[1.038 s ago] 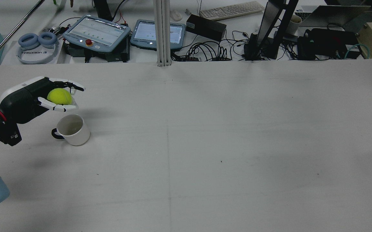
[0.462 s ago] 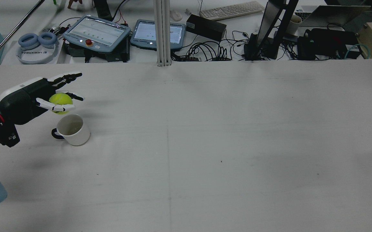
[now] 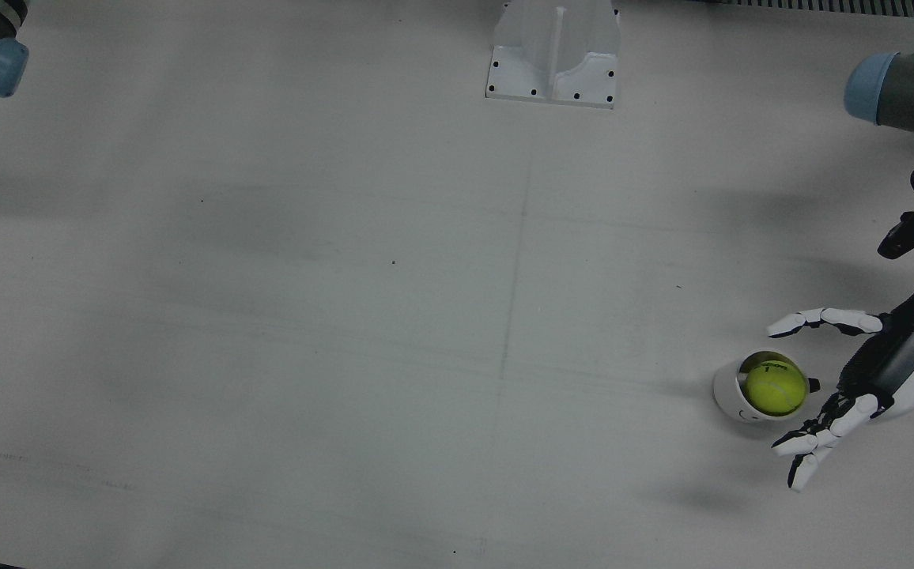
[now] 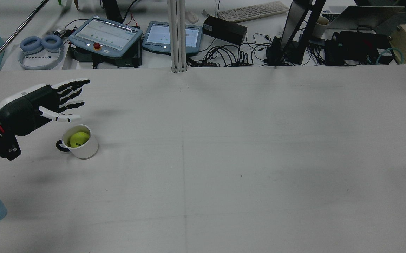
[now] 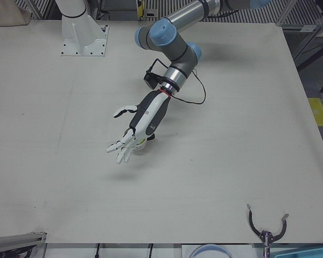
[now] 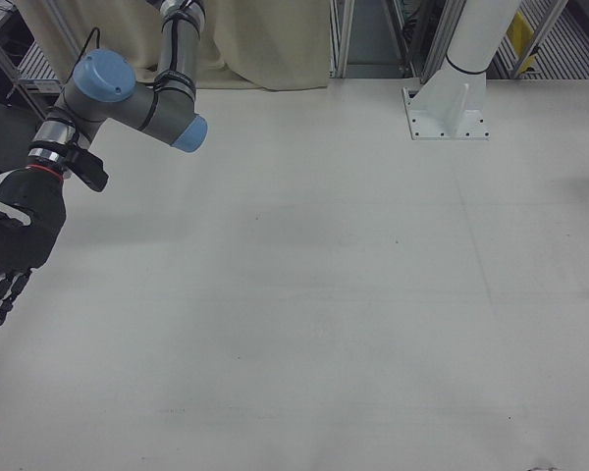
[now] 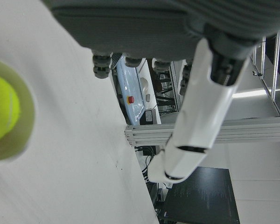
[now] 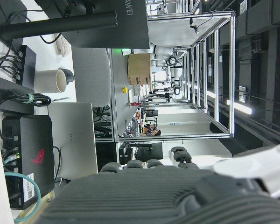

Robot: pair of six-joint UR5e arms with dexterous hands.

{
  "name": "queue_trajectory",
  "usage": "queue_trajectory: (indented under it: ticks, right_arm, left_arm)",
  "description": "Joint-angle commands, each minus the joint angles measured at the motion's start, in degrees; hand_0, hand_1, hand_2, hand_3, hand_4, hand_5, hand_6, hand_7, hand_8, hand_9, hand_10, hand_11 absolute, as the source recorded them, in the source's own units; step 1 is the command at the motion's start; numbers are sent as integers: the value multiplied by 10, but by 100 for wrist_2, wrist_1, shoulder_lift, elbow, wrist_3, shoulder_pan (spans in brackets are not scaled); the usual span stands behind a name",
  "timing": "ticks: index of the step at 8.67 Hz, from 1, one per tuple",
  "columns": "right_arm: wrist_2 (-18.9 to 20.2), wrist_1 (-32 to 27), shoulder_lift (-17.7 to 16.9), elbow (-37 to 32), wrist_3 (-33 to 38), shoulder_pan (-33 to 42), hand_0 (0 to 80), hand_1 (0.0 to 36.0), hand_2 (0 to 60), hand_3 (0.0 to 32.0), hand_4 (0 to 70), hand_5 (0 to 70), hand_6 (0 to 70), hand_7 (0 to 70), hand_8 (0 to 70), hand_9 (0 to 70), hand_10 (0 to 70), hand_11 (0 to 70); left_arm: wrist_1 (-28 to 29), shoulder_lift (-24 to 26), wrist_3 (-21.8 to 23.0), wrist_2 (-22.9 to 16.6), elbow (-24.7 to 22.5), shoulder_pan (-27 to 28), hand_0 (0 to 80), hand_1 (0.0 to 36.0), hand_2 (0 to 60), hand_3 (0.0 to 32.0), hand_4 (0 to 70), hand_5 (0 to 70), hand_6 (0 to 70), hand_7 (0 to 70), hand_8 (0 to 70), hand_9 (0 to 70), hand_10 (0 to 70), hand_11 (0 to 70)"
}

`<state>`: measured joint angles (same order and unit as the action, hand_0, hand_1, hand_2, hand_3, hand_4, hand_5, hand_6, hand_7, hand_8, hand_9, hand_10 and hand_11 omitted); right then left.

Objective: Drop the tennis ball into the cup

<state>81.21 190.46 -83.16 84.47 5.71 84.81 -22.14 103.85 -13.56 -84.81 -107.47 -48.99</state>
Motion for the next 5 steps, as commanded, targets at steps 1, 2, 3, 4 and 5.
queue_trajectory:
  ticks: [1, 2, 3, 4, 5]
  right_arm:
    - [0, 0, 2, 0, 0, 0, 0, 0, 0, 0, 0, 0, 0, 0, 0, 0, 0, 0]
    - [0, 0, 2, 0, 0, 0, 0, 0, 0, 0, 0, 0, 0, 0, 0, 0, 0, 0]
    - [0, 0, 2, 0, 0, 0, 0, 0, 0, 0, 0, 0, 0, 0, 0, 0, 0, 0]
    - [0, 0, 2, 8, 0, 0, 0, 0, 0, 0, 0, 0, 0, 0, 0, 0, 0, 0]
    - [0, 0, 2, 9, -9, 0, 0, 0, 0, 0, 0, 0, 0, 0, 0, 0, 0, 0]
  left_arm:
    - [-192, 39, 3, -79, -333, -250, 800, 360, 600, 0, 133, 140, 39, 0, 5, 14, 44, 113]
    - [-386, 117, -24, -158, -545, -661, 800, 360, 600, 0, 148, 140, 43, 0, 7, 17, 52, 123]
    - [-718, 605, -85, -333, -590, -1396, 800, 360, 600, 0, 124, 141, 44, 0, 8, 19, 52, 124]
    - [-800, 802, -190, -447, -573, -1934, 800, 360, 532, 0, 81, 130, 35, 0, 0, 5, 47, 113]
    - [-931, 865, -191, -457, -599, -2070, 800, 360, 553, 0, 31, 121, 23, 0, 0, 0, 38, 99]
